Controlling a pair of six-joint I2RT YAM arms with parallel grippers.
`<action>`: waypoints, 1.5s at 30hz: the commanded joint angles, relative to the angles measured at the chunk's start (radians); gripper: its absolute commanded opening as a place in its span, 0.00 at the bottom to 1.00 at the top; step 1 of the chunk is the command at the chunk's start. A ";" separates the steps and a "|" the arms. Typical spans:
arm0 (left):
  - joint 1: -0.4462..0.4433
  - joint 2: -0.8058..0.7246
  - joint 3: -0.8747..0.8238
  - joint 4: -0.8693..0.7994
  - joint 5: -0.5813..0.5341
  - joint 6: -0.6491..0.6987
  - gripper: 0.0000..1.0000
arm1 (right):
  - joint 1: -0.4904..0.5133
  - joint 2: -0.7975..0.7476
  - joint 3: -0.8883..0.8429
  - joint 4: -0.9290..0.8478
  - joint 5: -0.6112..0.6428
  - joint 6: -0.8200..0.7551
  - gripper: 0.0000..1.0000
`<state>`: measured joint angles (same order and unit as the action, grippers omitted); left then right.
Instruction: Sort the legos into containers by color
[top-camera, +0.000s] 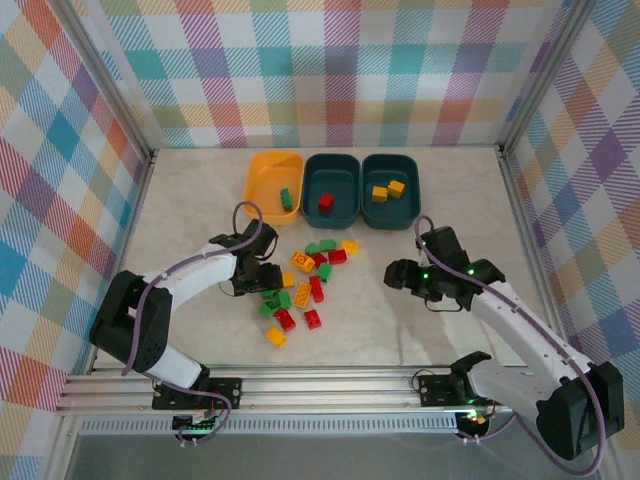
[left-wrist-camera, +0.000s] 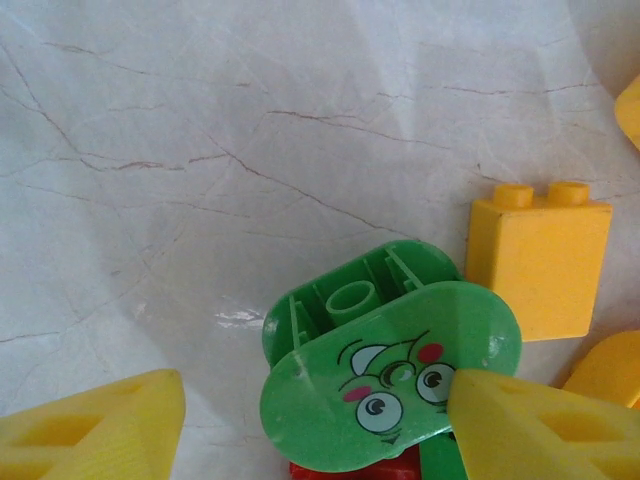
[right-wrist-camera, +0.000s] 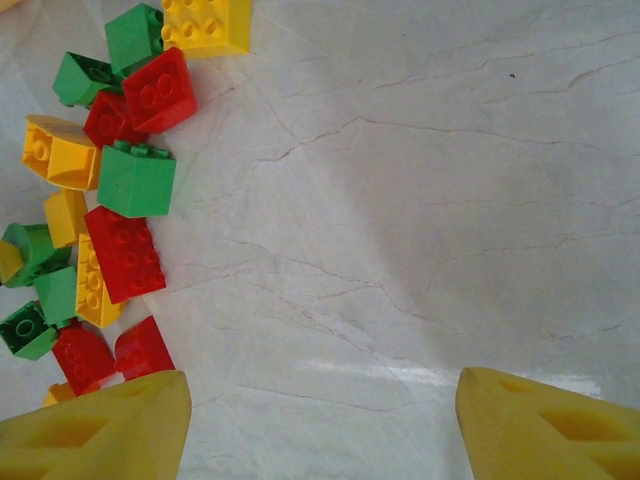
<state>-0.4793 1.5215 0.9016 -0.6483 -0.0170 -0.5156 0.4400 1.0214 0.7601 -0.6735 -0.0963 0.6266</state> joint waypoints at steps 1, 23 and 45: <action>0.028 0.037 -0.010 0.035 -0.056 -0.041 0.72 | 0.008 0.021 0.050 0.009 0.018 -0.031 0.71; 0.145 -0.011 0.064 0.111 -0.031 -0.034 0.79 | 0.009 -0.026 0.055 -0.006 0.031 -0.031 0.72; 0.136 0.060 -0.052 0.310 0.152 0.019 0.84 | 0.008 -0.013 0.051 0.006 0.027 -0.038 0.76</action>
<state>-0.3332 1.6329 0.8951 -0.3267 0.0879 -0.4530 0.4404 0.9997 0.7914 -0.6739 -0.0685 0.5976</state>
